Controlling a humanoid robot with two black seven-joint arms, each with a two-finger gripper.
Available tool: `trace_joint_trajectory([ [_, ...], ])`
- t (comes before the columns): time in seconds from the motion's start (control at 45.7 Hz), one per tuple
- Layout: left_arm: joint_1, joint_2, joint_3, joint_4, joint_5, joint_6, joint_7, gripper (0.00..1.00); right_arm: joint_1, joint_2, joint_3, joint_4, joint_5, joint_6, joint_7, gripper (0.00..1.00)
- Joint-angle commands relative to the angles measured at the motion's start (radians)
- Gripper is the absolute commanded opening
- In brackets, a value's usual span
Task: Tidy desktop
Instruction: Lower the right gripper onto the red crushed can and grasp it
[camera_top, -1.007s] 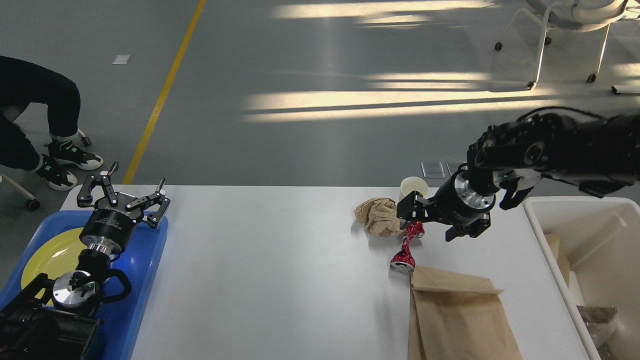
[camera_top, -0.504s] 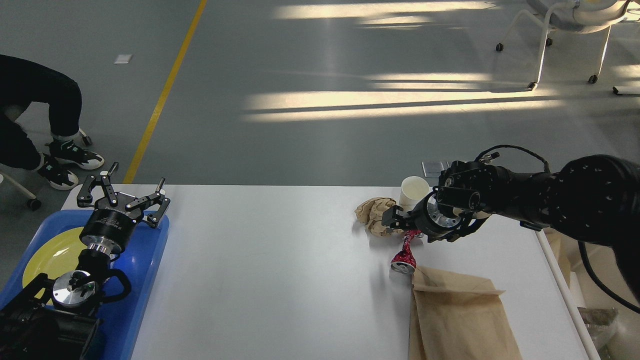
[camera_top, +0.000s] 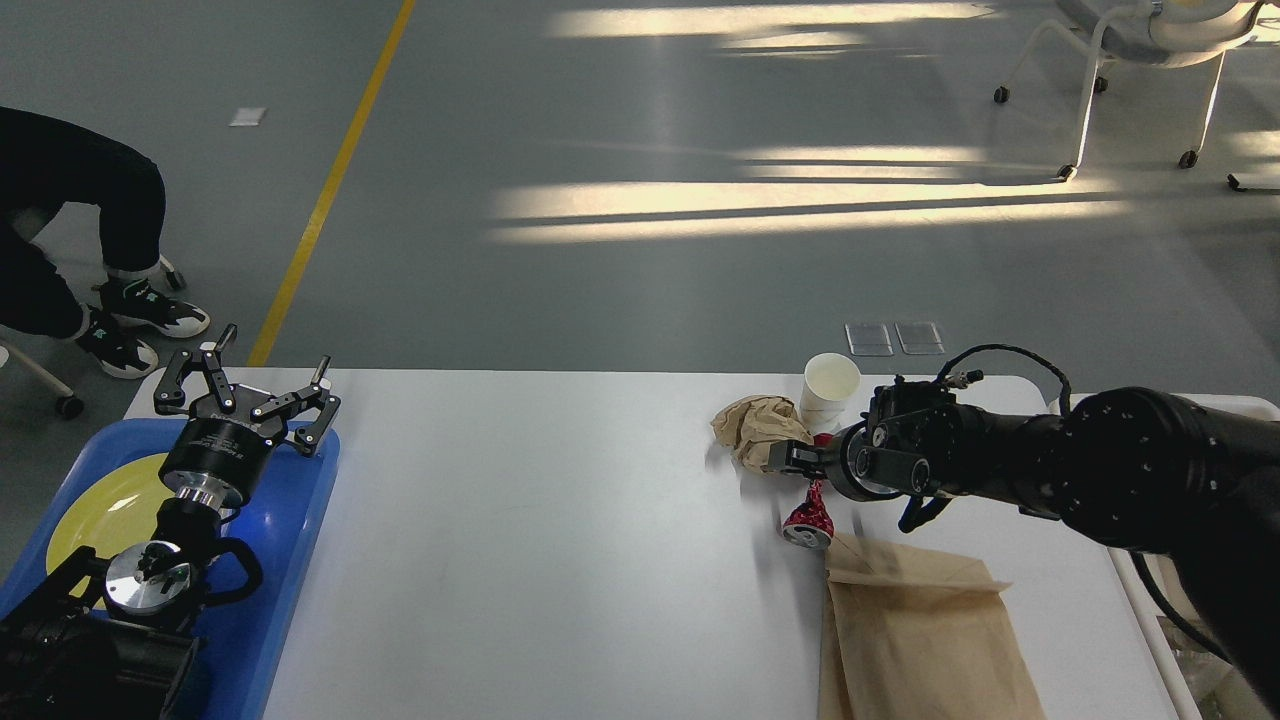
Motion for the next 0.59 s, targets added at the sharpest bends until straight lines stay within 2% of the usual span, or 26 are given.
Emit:
trace_joint_trajectory([
  [0.0,0.0,0.0,0.0,0.0,0.0,0.0,0.0,0.96,-0.021,0.002,0.0,-0.012,-0.03,-0.015,0.002,0.94],
  [0.35,0.0,0.0,0.0,0.0,0.0,0.0,0.0,0.96,-0.053,0.009,0.006,-0.027,-0.043,-0.017,0.009,0.77],
  [0.438,0.0,0.0,0.0,0.0,0.0,0.0,-0.001,0.96,-0.074,0.007,0.006,-0.03,-0.043,-0.017,0.009,0.66],
  [0.569,0.0,0.0,0.0,0.0,0.0,0.0,0.0,0.96,-0.077,0.001,0.008,-0.018,-0.043,-0.015,0.009,0.59],
])
